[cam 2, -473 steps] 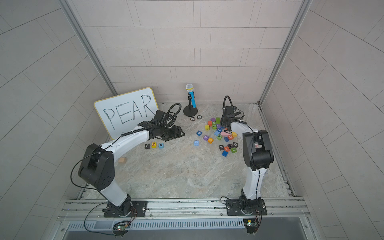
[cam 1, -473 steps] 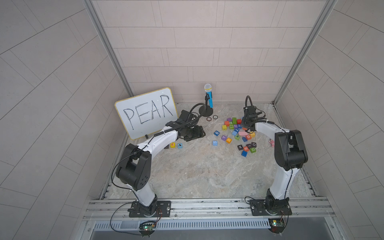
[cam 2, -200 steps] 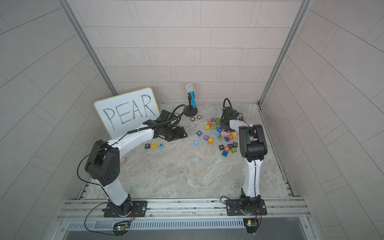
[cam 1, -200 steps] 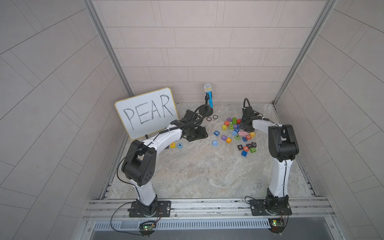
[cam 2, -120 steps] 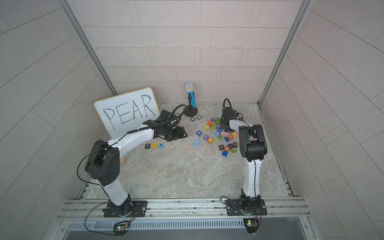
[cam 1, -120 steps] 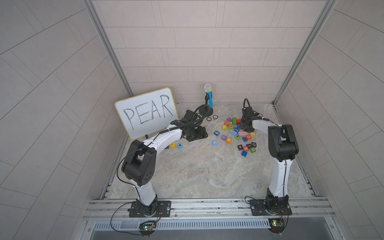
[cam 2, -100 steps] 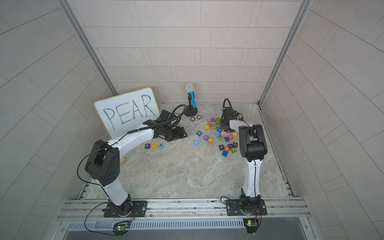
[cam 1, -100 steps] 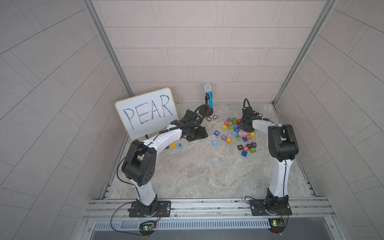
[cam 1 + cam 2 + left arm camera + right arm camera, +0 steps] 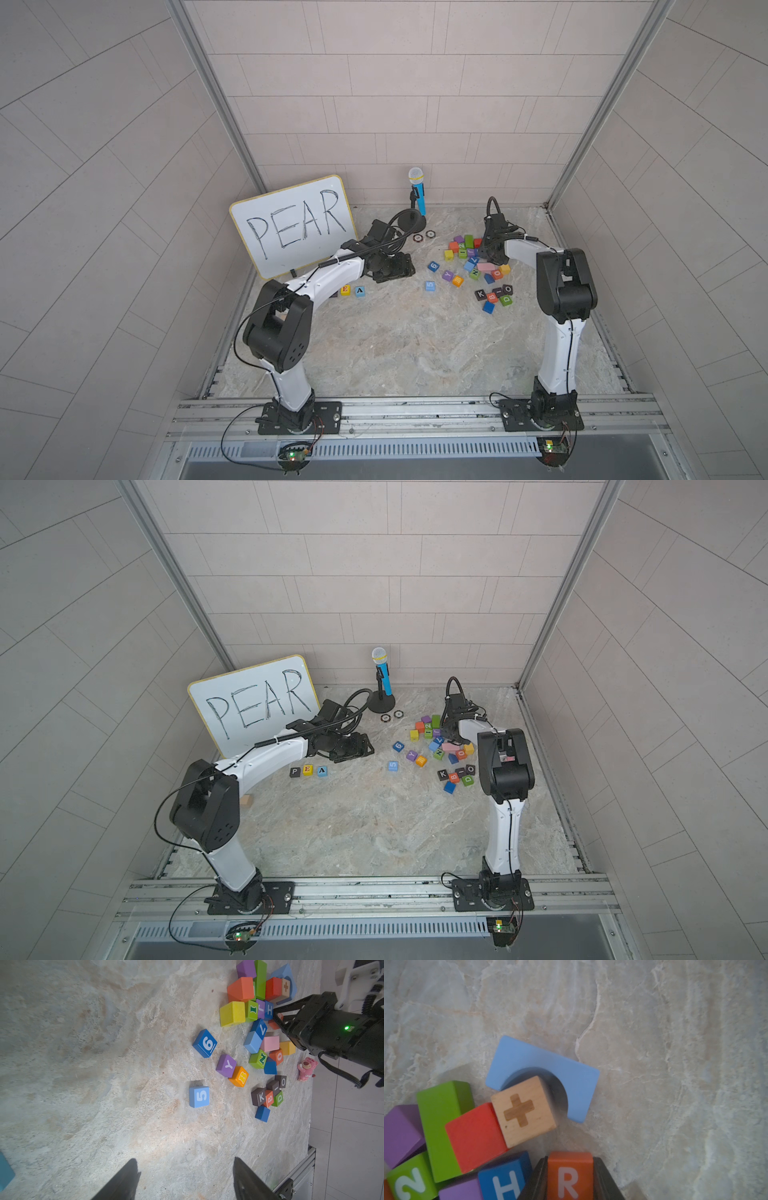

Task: Spell the uppercase word “pear” with letter blocks
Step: Pick up the letter block from the center of the board.

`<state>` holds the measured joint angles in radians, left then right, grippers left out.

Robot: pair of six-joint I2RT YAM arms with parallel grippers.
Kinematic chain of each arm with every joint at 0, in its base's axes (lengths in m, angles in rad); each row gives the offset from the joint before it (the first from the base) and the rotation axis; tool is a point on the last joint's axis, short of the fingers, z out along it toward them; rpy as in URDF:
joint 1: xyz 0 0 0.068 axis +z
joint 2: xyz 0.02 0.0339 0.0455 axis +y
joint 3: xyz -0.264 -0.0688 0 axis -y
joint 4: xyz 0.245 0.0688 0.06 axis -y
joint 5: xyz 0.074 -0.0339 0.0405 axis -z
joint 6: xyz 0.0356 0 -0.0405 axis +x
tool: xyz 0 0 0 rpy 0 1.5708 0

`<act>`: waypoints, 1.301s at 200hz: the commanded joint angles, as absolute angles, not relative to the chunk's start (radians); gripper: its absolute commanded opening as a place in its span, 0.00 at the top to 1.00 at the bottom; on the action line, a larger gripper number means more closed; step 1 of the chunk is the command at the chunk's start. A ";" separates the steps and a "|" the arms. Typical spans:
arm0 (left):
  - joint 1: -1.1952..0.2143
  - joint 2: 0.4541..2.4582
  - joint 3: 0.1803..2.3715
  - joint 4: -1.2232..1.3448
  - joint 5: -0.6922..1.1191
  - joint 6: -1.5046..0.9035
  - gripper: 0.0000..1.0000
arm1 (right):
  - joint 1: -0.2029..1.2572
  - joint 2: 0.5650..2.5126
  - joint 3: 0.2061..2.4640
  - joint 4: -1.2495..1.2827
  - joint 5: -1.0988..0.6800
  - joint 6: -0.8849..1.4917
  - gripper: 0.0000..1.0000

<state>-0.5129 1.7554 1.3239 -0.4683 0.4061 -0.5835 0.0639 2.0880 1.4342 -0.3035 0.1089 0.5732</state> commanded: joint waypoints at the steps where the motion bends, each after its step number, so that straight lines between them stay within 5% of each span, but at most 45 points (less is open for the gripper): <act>1: -0.512 1.734 1.317 -0.471 0.396 -0.581 0.25 | 0.055 2.085 1.422 -0.318 0.114 0.579 0.66; 260: -0.496 1.605 1.169 -0.445 0.381 -0.612 0.25 | 0.077 1.889 1.326 -0.332 0.100 0.546 0.69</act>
